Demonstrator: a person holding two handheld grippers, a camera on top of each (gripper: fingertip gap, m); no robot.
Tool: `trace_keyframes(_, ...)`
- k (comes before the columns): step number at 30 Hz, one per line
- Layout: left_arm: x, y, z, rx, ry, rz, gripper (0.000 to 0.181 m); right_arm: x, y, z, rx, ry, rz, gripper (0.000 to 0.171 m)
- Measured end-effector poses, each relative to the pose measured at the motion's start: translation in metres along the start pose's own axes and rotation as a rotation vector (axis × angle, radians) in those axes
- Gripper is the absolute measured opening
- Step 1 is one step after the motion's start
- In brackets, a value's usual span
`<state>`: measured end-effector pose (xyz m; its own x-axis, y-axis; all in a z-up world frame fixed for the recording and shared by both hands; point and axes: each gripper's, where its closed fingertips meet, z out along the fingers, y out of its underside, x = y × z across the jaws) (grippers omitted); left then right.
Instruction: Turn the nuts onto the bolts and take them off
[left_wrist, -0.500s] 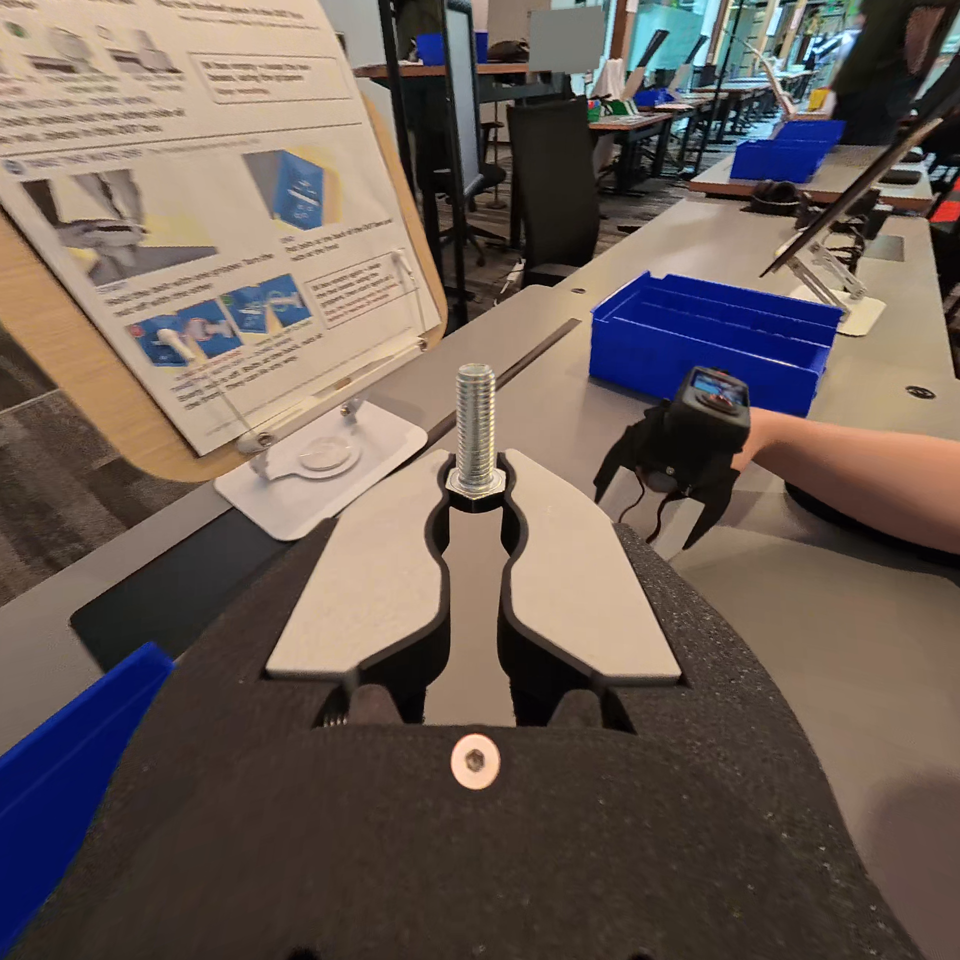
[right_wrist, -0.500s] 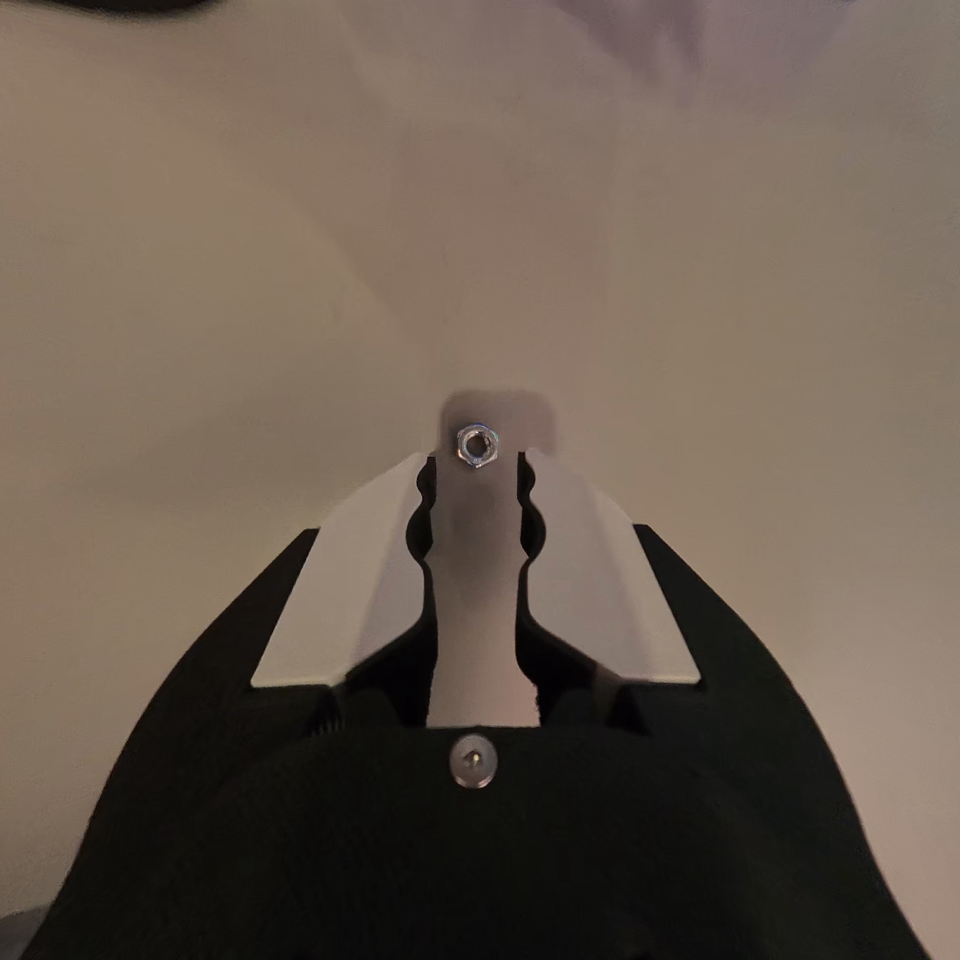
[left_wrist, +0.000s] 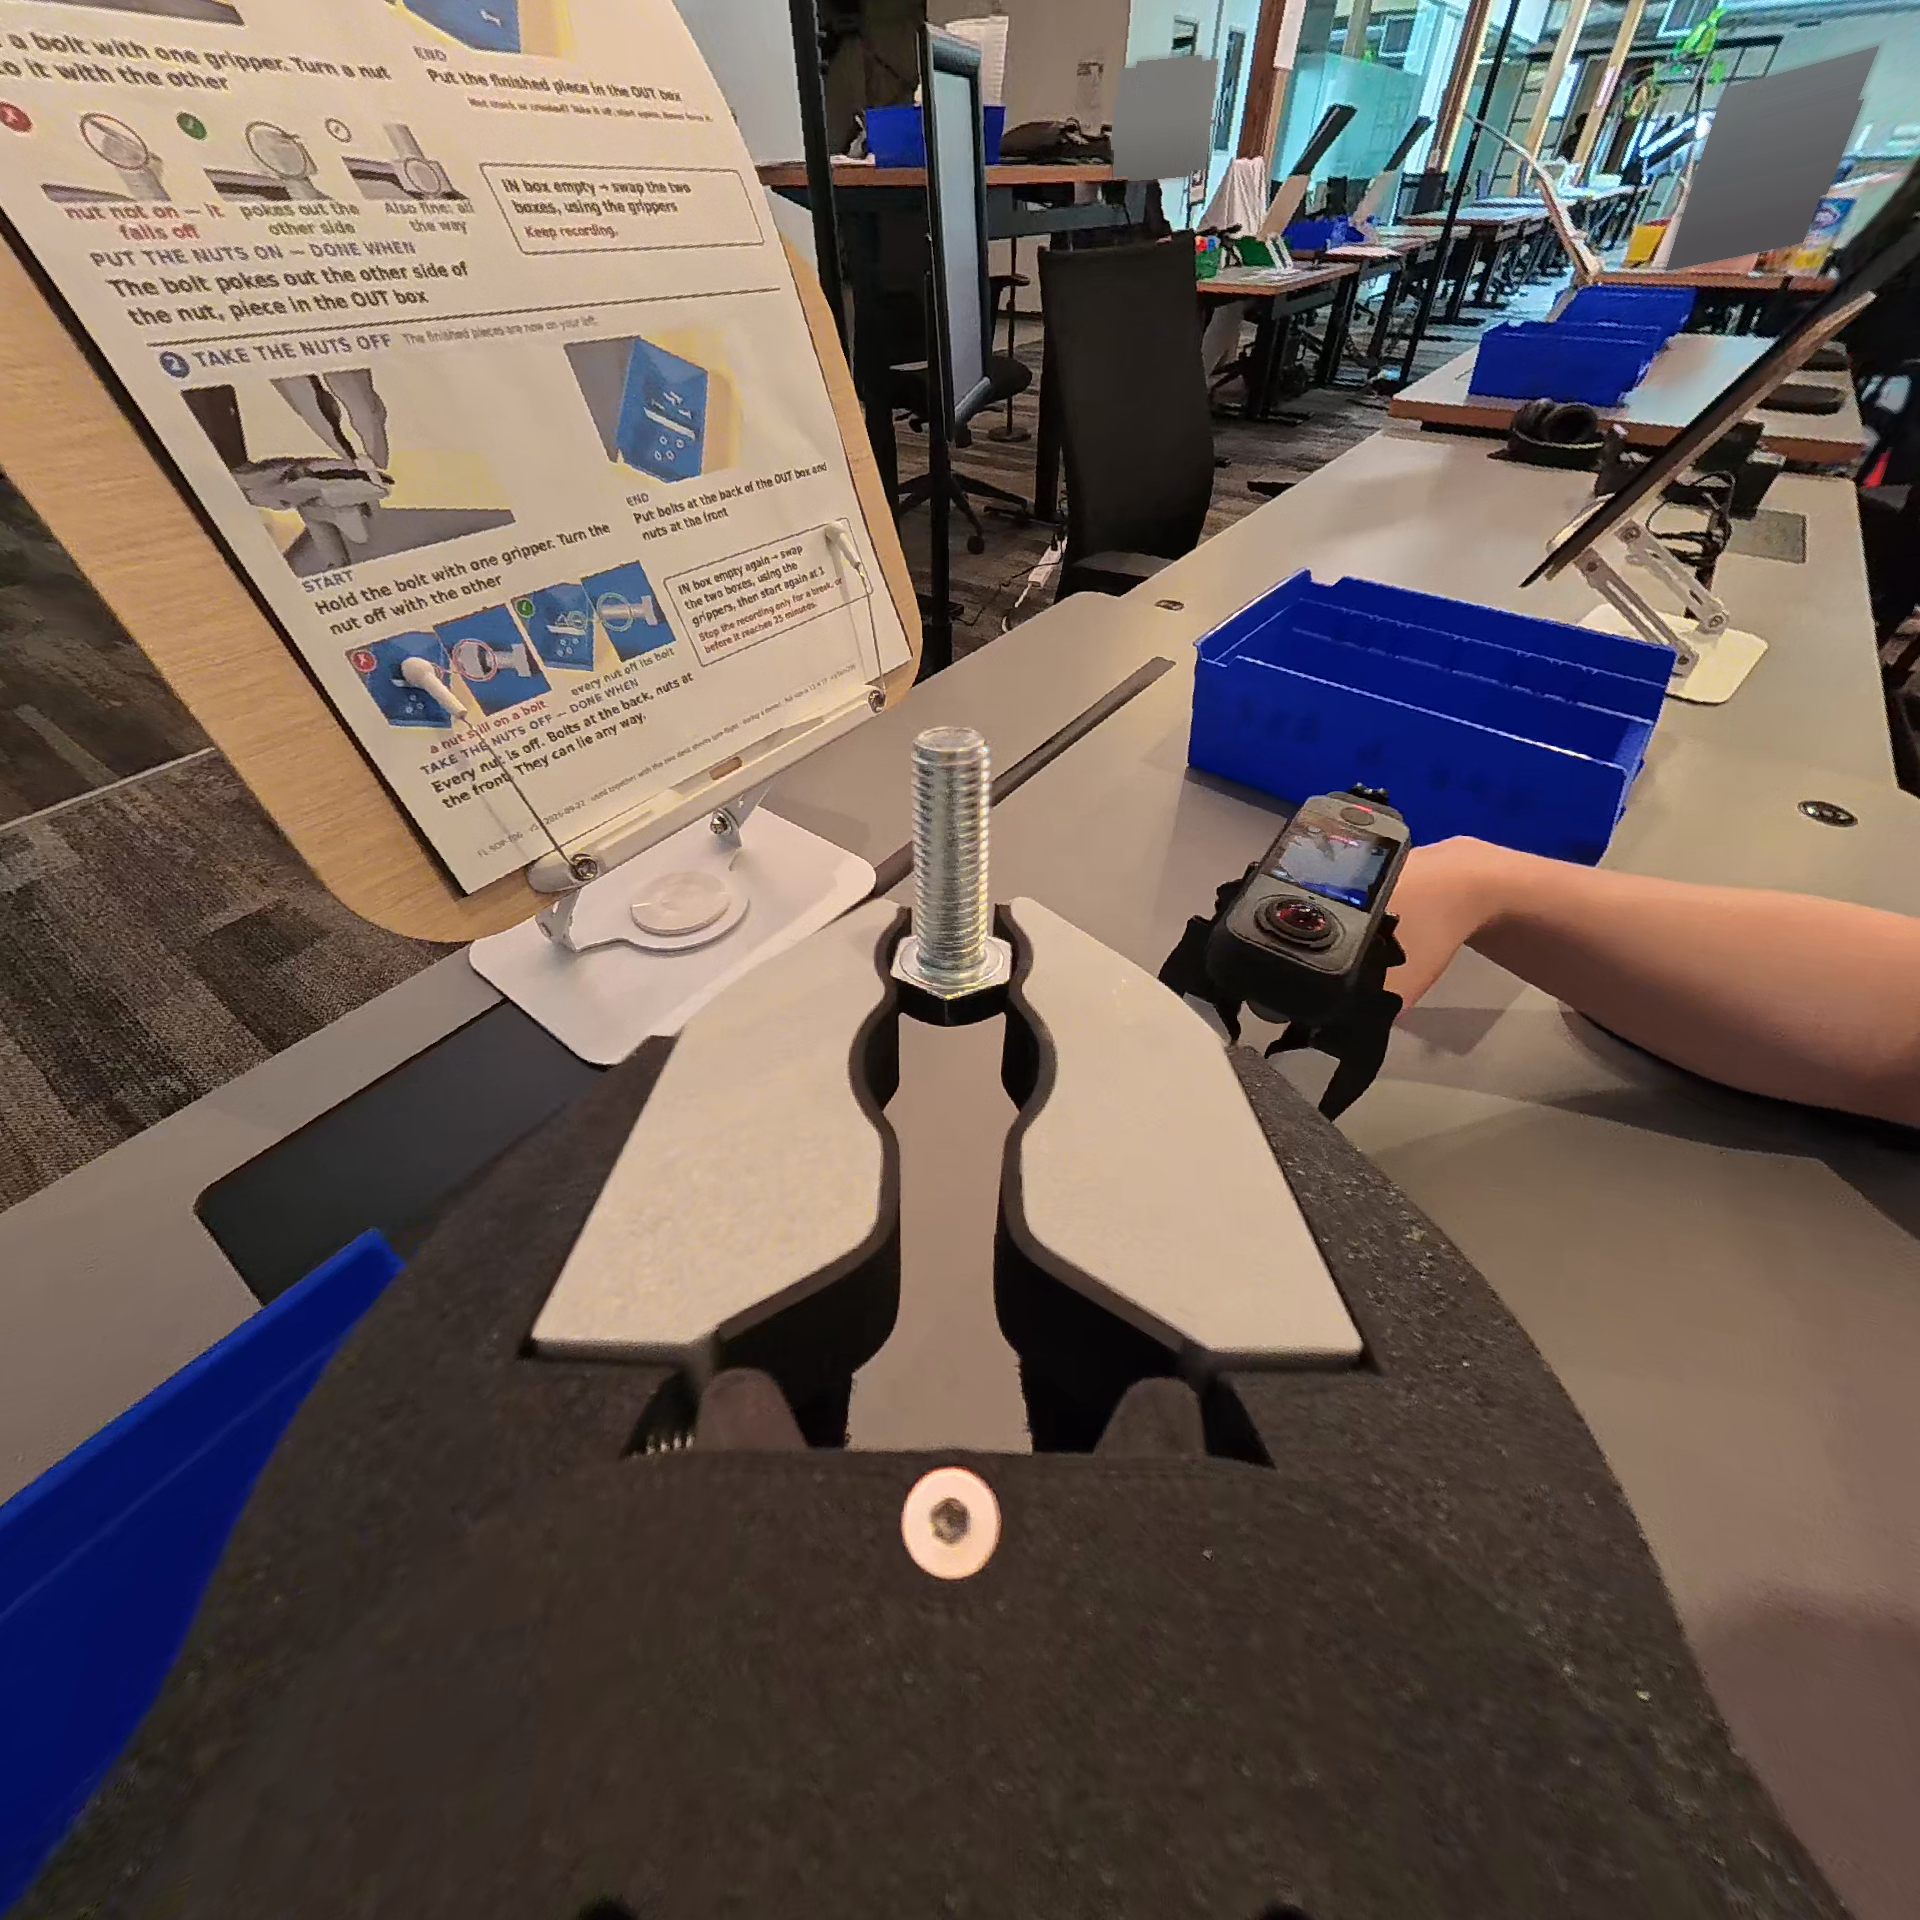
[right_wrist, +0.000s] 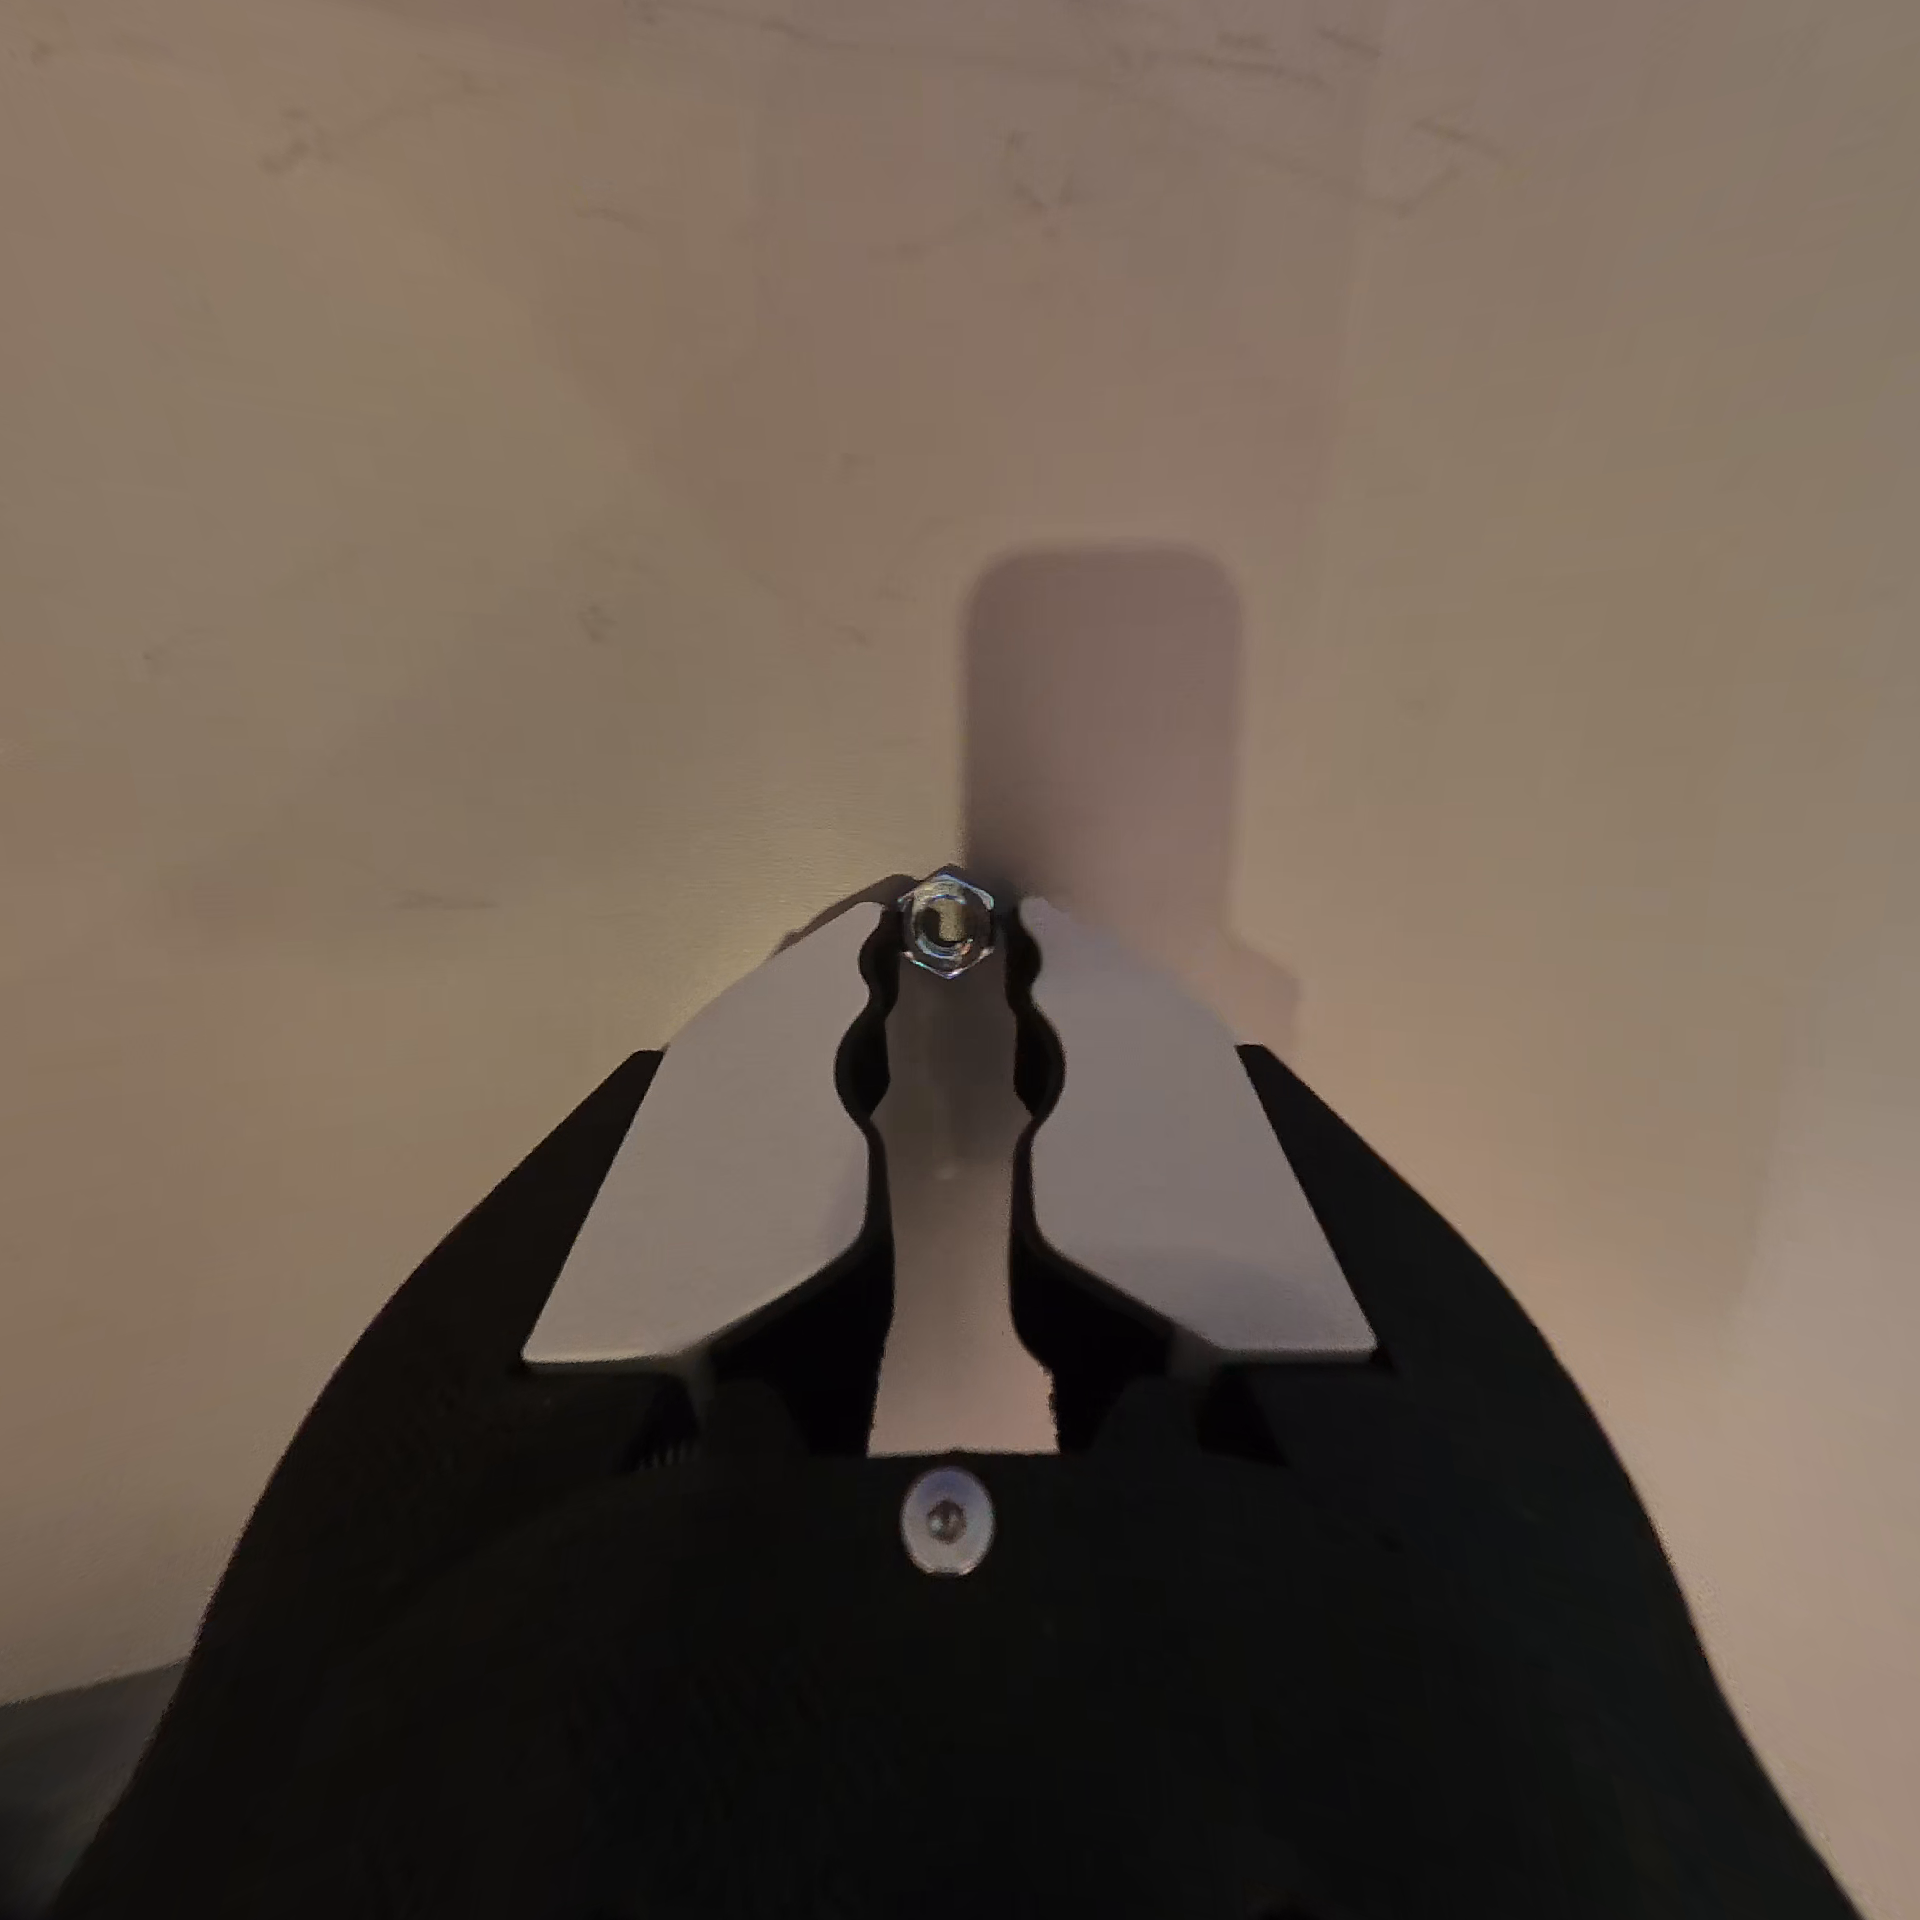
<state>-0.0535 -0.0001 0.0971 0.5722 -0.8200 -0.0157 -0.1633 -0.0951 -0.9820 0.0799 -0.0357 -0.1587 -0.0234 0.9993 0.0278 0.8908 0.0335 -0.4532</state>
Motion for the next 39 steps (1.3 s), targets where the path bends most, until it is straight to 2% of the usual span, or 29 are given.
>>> trace_keyframes(4,0.002,0.005,0.007,-0.019,0.014,-0.001,0.015,-0.001,0.001,-0.002,0.011,0.002,-0.013,0.018)
trace_keyframes(6,0.004,0.012,0.015,-0.042,0.028,0.000,0.015,0.001,-0.004,-0.016,0.071,0.022,-0.015,0.018)
trace_keyframes(8,0.008,0.019,0.027,-0.058,0.057,-0.002,0.015,0.000,-0.017,-0.046,0.185,0.045,-0.005,0.018)
trace_keyframes(11,0.027,0.034,0.056,-0.077,0.159,0.014,0.015,-0.003,-0.042,-0.112,0.403,0.130,-0.011,0.018)
trace_keyframes(14,0.060,0.050,0.089,-0.080,0.267,0.079,0.014,-0.015,-0.062,-0.178,0.635,0.194,-0.012,0.018)
trace_keyframes(16,0.087,0.060,0.108,-0.083,0.348,0.109,0.014,-0.025,-0.068,-0.203,0.717,0.191,0.003,0.018)
trace_keyframes(20,0.128,0.080,0.130,-0.103,0.434,0.224,0.014,-0.024,-0.063,-0.203,0.662,0.228,0.029,0.018)
trace_keyframes(24,0.147,0.093,0.134,-0.147,0.480,0.302,0.014,-0.032,-0.061,-0.192,0.615,0.193,-0.013,0.018)
trace_keyframes(34,0.164,0.110,0.131,-0.241,0.525,0.425,0.014,-0.042,-0.052,-0.170,0.462,0.185,-0.102,0.018)
trace_keyframes(39,0.178,0.116,0.124,-0.255,0.613,0.458,0.014,-0.055,-0.050,-0.168,0.426,0.167,-0.181,0.018)
